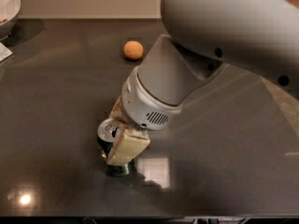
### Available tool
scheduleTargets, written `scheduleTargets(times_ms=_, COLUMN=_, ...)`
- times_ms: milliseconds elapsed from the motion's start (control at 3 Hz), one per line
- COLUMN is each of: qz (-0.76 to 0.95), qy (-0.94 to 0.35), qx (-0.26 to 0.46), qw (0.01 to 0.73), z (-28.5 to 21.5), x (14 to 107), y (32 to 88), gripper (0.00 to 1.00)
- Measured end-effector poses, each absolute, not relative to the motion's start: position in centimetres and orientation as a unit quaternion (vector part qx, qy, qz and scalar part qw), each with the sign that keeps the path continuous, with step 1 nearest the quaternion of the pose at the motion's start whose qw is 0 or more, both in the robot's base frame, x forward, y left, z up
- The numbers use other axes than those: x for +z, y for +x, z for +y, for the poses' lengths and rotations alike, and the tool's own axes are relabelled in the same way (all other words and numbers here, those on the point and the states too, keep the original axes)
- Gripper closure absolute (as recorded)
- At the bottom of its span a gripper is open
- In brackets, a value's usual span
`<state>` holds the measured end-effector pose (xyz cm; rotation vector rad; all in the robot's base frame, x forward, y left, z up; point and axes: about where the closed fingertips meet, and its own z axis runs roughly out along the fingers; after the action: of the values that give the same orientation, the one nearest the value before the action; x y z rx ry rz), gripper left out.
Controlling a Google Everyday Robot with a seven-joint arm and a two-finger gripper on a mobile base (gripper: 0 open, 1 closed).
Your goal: Pick green can
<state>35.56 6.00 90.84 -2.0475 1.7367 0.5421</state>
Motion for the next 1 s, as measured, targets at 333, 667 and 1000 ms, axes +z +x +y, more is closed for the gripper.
scheduleTargets(times_ms=333, qz=0.618, qy=-0.733, qx=0.196, qw=0.208, z=4.8, x=93.9, y=36.6, gripper=1.00)
scheduleTargets(times_ms=667, qz=0.610, qy=-0.734, qx=0.202, qw=0.220, z=3.5, x=97.2, y=37.5, gripper=1.00)
scheduleTargets(times_ms=1000, qz=0.589, qy=-0.742, qx=0.218, qw=0.233, z=2.4, x=101.2, y=39.3, gripper=1.00)
